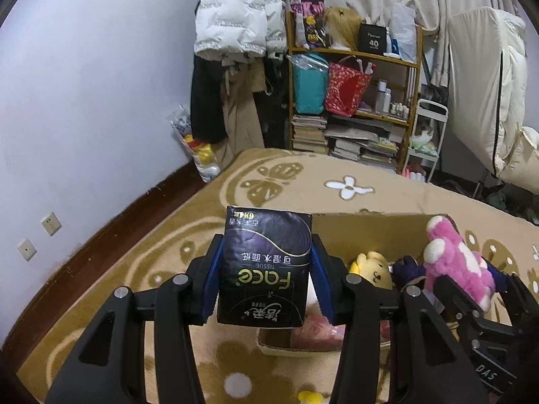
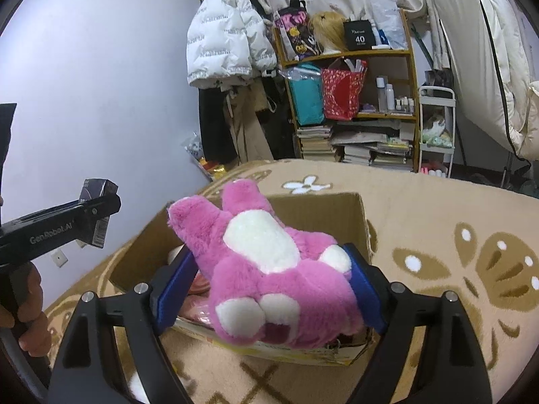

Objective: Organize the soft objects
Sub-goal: 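Release the tissue pack into the box with the left gripper while the right drops the bear in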

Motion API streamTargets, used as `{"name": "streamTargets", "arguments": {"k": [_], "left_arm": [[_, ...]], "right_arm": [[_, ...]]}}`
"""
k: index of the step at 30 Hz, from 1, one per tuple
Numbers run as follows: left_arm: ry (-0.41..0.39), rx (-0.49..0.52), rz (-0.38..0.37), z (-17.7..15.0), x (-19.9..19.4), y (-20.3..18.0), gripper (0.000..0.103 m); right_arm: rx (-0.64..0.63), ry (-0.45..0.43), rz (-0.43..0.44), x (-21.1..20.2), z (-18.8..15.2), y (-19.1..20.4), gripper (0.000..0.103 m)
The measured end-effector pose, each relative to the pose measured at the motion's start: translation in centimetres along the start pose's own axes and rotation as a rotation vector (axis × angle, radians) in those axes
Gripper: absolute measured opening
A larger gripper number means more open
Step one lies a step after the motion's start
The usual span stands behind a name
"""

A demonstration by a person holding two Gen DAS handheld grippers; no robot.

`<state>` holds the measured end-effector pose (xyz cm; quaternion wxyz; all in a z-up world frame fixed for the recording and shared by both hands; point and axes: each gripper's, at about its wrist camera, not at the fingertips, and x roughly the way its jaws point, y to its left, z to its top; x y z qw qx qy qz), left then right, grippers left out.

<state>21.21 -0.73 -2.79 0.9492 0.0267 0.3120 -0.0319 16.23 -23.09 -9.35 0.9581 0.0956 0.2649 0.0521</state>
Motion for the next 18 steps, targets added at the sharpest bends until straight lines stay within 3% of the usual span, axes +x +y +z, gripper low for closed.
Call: {"name": "streamTargets", "arguments": {"k": [6,9,11,18], "left_arm": [[0.036,0.024,-0.016,-0.7,1.0,-0.9,0.07],[0.054,0.039,-0.002,-1.0,1.3,-1.2,0.079],[0.056,0.044,0.013,-1.1,1.4,-1.2,0.087],[0.091,0.047,0.027,-1.2,1.6,-0.7,0.097]], "right_arm": [[-0.002,0.013,-0.008,0.6,-0.1,0.0,0.092],[0.011,0.006,-0.011,0.6,-0.2,-0.1,0.102],[0.025,-0.006,-0.007,0.3,-0.4,-0.4,0.103],[0.05,0.013,-0.008,0.5,-0.4,-1.1,0.103]]}}
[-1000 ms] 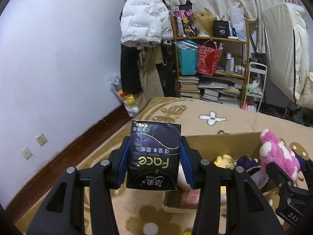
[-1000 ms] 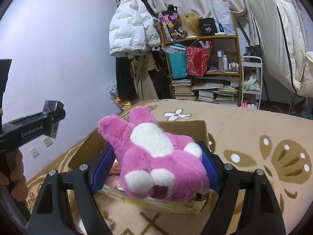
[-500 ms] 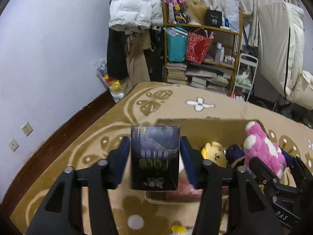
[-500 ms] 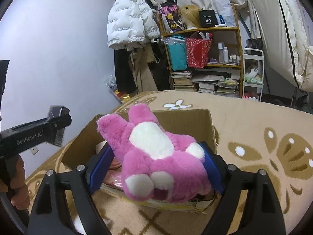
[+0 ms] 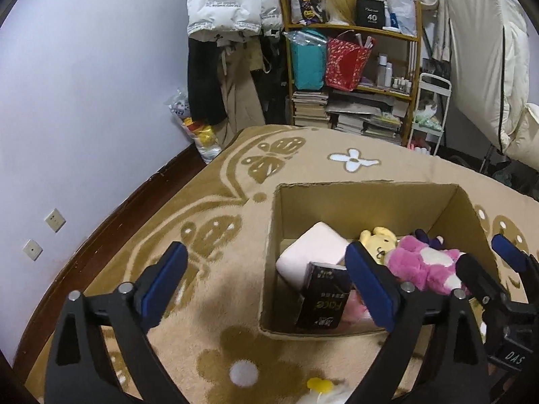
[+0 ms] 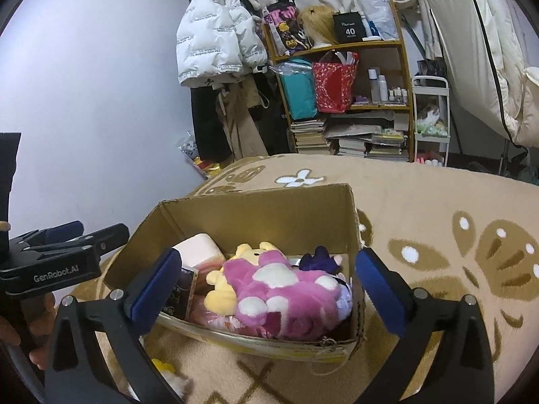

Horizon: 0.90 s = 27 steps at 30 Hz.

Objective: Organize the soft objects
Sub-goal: 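Release the tissue pack into the box with the left gripper while the right drops the bear in, then move both tools back toward the white fluffy plush and green tissue pack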

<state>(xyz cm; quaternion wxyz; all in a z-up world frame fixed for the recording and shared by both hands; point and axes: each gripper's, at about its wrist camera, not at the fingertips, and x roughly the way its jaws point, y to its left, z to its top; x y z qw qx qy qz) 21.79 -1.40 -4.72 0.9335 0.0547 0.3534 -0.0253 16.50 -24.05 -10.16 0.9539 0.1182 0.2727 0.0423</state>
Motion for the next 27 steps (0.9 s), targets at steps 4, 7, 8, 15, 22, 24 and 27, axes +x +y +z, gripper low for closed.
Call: {"name": "streamTargets", "arguments": {"k": [4,7,8,15,22,24,27], "left_arm": [[0.012,-0.024,0.017,-0.1,0.1,0.6,0.099],[0.021,-0.036,0.02,-0.1,0.1,0.8,0.099],[0.021,-0.036,0.024,-0.1,0.1,1.0,0.099],[0.032,-0.021,0.023,-0.1,-0.6,1.3,0.1],[0.031,-0.022,0.047,-0.3,-1.7,1.9,0.1],[0.025,-0.018,0.051,-0.4,-2.3,1.9,0.1],[0.026,-0.011,0.046,-0.4,-3.2,2.1,0.1]], "right_arm": [[-0.005,-0.004,-0.017,-0.2,-0.2,0.0,0.103],[-0.015,-0.007,-0.021,-0.5,-0.3,0.1,0.103],[-0.018,-0.008,-0.023,-0.6,-0.3,0.2,0.103],[-0.03,-0.005,-0.023,-1.4,-0.3,0.5,0.103],[-0.059,-0.012,-0.043,-3.2,-0.4,1.0,0.103],[-0.057,-0.012,-0.045,-3.5,-0.3,1.2,0.103],[-0.058,-0.011,-0.047,-4.4,-0.2,1.3,0.103]]}}
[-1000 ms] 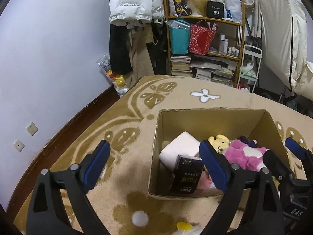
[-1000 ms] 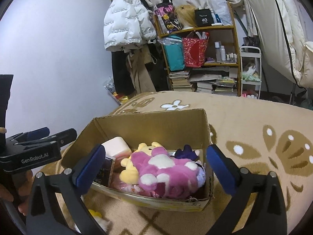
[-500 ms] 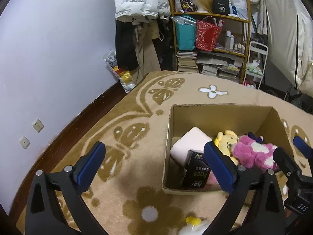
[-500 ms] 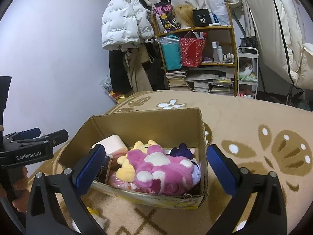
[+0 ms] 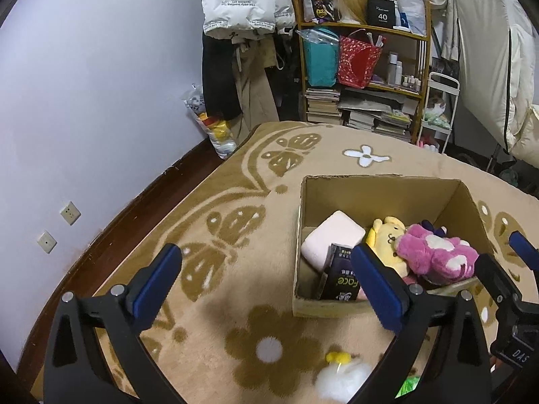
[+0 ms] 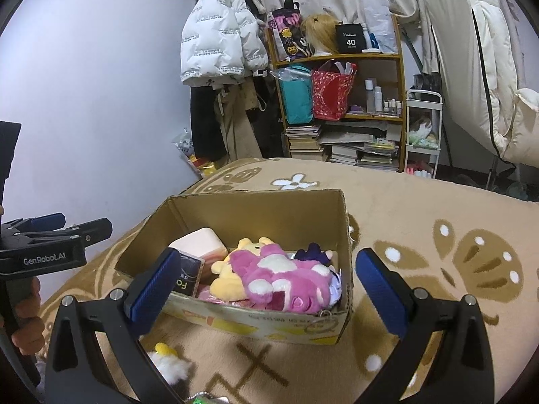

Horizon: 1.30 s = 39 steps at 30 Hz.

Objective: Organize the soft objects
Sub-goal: 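Move both tools back toward the white fluffy plush and green tissue pack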

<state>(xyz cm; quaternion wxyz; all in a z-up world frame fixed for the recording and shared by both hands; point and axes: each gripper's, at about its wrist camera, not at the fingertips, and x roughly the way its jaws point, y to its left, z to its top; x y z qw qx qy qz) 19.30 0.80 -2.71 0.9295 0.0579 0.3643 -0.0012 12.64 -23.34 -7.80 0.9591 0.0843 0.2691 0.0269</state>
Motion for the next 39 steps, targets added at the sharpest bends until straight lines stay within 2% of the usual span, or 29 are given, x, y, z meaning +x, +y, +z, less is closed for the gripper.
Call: {"name": "streamTargets", "arguments": {"k": [16,23,33,39], "left_arm": [[-0.005,0.032,-0.016,-1.1,-5.1,1.3,0.1],[0.03,0.036,-0.033,-2.5,-6.7,2.1,0.1],[0.063,0.057,-0.041,-4.5,-7.9,2.2,0.1],[0.107,0.058,-0.058,-5.3,-7.1,2.1,0.1]], "right_arm": [[-0.067,-0.025,-0.023,-5.5,0.6,2.9,0.103],[-0.065,-0.02,-0.022,-7.2,-0.1,3.6,0.103],[-0.079,0.005,-0.005,-9.3,-1.6,4.6,0.103],[-0.045,0.044,0.002,-9.1,-3.0,4.2,0.103]]}}
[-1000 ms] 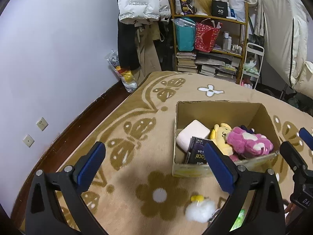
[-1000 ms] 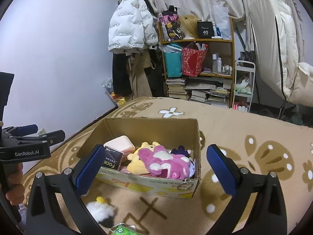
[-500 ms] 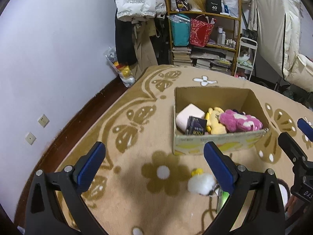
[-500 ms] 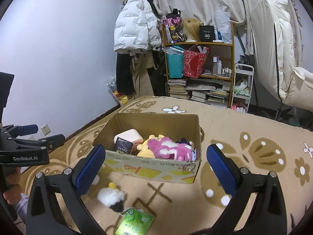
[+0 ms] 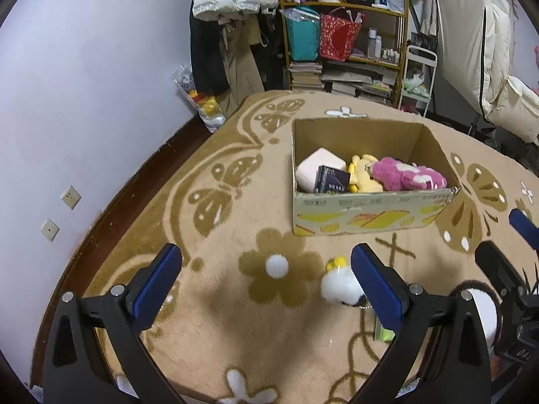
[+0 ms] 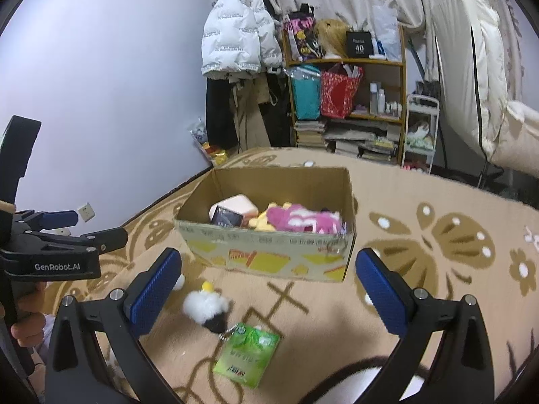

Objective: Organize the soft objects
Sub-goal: 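Move both tools back toward the white fluffy plush and green tissue pack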

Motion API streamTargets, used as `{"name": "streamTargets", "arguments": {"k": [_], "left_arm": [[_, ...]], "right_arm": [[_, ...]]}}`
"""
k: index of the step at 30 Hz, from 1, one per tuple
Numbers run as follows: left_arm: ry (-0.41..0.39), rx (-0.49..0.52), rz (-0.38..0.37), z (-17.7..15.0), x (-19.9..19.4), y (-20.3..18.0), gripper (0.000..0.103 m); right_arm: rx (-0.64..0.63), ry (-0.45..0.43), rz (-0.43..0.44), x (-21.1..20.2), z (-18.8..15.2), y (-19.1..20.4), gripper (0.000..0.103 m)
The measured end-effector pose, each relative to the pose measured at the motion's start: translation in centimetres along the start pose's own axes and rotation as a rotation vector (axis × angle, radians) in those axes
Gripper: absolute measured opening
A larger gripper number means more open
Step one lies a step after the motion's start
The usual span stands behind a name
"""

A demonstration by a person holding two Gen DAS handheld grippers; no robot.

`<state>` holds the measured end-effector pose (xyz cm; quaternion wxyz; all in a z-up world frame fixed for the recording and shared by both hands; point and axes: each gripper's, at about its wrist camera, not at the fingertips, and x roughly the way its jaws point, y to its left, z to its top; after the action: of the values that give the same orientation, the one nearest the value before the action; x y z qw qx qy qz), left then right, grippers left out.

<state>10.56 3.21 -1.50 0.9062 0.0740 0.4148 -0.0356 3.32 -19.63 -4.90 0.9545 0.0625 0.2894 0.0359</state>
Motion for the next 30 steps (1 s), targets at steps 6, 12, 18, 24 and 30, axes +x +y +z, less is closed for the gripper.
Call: {"name": "streamTargets", "arguments": {"k": [6,12,18,24,30], "left_arm": [[0.054,0.005,-0.015,-0.4,1.6,-0.2,0.1],[0.102,0.026,-0.018,-0.9,3.2,-0.8,0.1],[0.151,0.029,-0.008,-1.2,4.9,-1.2,0.1],[0.214,-0.009,-0.013,-1.7,6.8,-0.8,0.1],[0.249,-0.005,-0.021,-1.8,8.2,-1.1,0.1]], "right_arm": [[0.036,0.06,0.018,1.4,-1.5,-0.5,0.103],[0.002,0.11,0.018,2.8,-2.6,-0.1,0.103],[0.003,0.175,0.039,4.5,-3.8,-0.2,0.103],[0.009,0.249,0.057,6.3,-5.1,0.2,0.103],[-0.002,0.319,0.064,7.8,-6.2,0.8,0.103]]}}
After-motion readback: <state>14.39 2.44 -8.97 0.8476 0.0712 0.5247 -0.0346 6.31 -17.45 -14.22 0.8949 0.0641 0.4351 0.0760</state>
